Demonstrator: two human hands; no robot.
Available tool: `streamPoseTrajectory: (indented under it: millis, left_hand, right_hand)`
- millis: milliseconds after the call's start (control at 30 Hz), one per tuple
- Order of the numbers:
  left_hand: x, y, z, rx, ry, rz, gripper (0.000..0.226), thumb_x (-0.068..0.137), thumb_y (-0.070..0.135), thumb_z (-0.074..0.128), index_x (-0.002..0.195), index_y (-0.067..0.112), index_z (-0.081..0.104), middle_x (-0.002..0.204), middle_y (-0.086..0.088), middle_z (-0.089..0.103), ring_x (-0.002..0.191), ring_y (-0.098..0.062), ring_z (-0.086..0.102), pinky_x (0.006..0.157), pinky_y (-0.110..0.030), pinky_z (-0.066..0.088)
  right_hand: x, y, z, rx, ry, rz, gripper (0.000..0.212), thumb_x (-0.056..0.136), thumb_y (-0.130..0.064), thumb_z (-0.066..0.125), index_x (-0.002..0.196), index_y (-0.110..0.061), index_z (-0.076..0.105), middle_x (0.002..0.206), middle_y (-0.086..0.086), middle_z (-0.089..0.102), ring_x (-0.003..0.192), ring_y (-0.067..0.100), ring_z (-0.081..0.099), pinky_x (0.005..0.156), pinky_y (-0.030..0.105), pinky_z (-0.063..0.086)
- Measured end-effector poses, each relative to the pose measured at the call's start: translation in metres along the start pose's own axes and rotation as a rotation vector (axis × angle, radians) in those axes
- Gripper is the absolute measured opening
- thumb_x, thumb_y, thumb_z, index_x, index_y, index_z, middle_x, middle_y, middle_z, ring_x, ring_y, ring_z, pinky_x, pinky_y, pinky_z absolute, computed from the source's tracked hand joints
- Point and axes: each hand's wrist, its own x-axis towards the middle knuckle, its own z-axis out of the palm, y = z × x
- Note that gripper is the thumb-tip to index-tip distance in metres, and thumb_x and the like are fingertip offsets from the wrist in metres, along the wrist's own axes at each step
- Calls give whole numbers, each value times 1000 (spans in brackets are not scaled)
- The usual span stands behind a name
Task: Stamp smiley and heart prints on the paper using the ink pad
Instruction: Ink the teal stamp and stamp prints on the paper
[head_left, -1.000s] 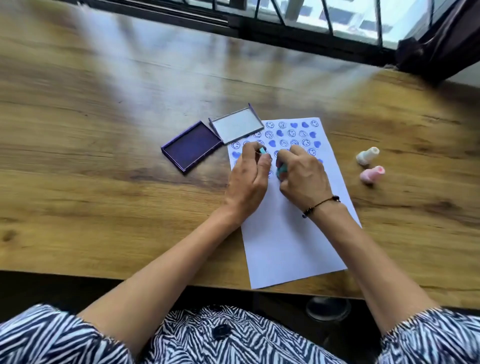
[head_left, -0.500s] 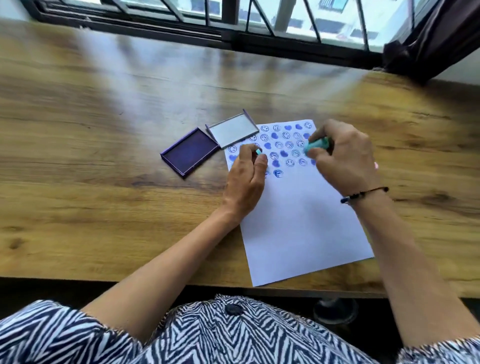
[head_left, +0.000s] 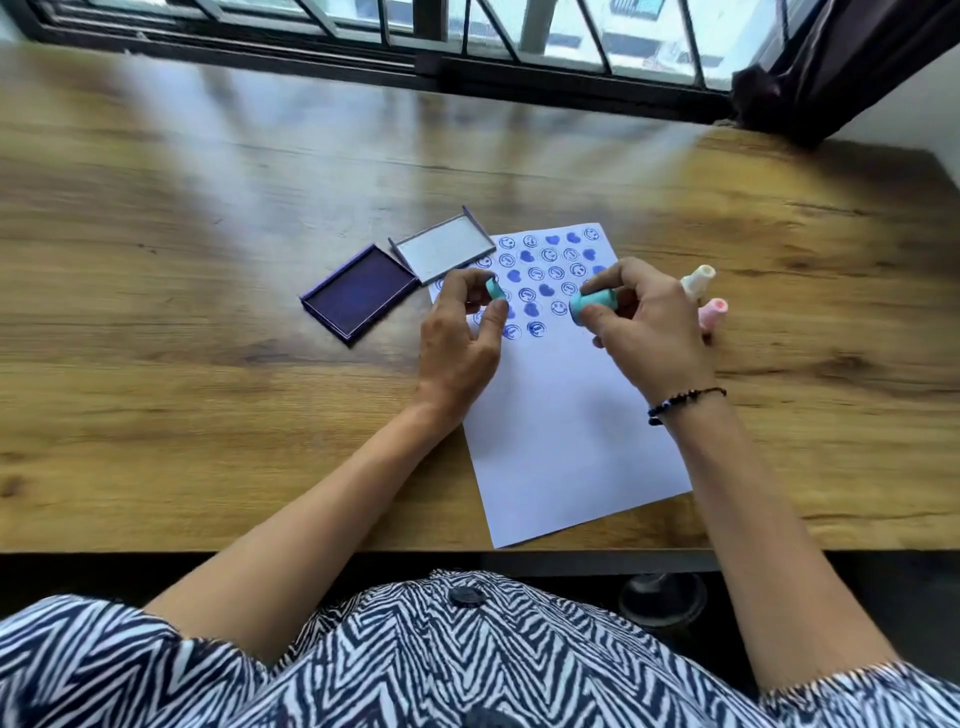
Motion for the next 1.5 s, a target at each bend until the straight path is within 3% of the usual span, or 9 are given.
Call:
streamPoseTrajectory:
  millis: [167,333,467,600,700,933,1133,1333,1500]
  left_hand:
    - [-4,1,-5,-27,46,22,23,83,8,57,105,6,54,97,-6,62,90,-20,60,83,-26,48]
    - [-27,-11,-30,-190,151,-100,23,80,17,57,103,18,55,91,5,64,84,-7,62,76,-19,50]
    - [-36,-22,-56,-312,302,-202,18,77,24,57,94,28,55,90,1,64,80,-11,61,77,-26,48]
    - [-40,-31,-72,-336,394,-189,16,77,25,55,92,31,55,86,7,62,76,-8,61,74,-23,49]
    - [-41,-34,-74,-345,420,-206,14,77,27,55,90,32,56,85,7,63,77,-9,60,75,-26,48]
    - [-39,-36,-73,-367,402,-219,14,77,31,56,90,36,57,84,8,64,79,-12,61,79,-35,52]
    - [-40,-30,-72,-360,379,-237,14,77,29,56,90,33,55,84,7,63,79,-14,61,78,-31,51]
    - [-42,-23,-72,-306,367,-220,14,78,29,55,91,33,54,86,2,63,80,-16,60,76,-33,50]
    - [-44,-22,-68,-258,336,-168,14,84,16,56,97,22,54,84,1,63,74,-10,59,72,-26,49]
  right_hand:
    - [-3,3,4,231,-47,66,31,71,1,61,64,-29,60,66,0,61,57,14,54,56,27,49]
    - [2,-18,30,352,-174,26,26,76,-2,61,64,-24,63,64,-4,63,55,9,55,59,23,49]
    - [21,-63,80,93,-218,-284,12,73,-2,64,75,-14,65,49,-22,58,46,-4,49,52,5,34]
    - [35,-92,136,-232,-331,-633,18,73,3,57,88,-3,66,92,15,70,84,28,61,69,28,39]
    - [36,-89,153,-519,-512,-746,20,75,0,55,92,-2,65,103,20,64,95,35,59,76,36,39]
    - [41,-87,147,-240,-420,-643,15,70,4,62,83,-1,68,88,21,70,83,33,63,71,37,47]
    - [45,-86,151,-165,-439,-573,17,67,4,64,81,-3,70,84,19,71,75,26,60,59,19,38]
    - [38,-83,150,-192,-512,-566,18,68,5,64,85,-1,68,88,18,68,81,26,59,69,28,43]
    - [40,-61,102,292,-263,-244,13,73,2,65,80,-8,69,70,10,64,65,17,55,65,33,47]
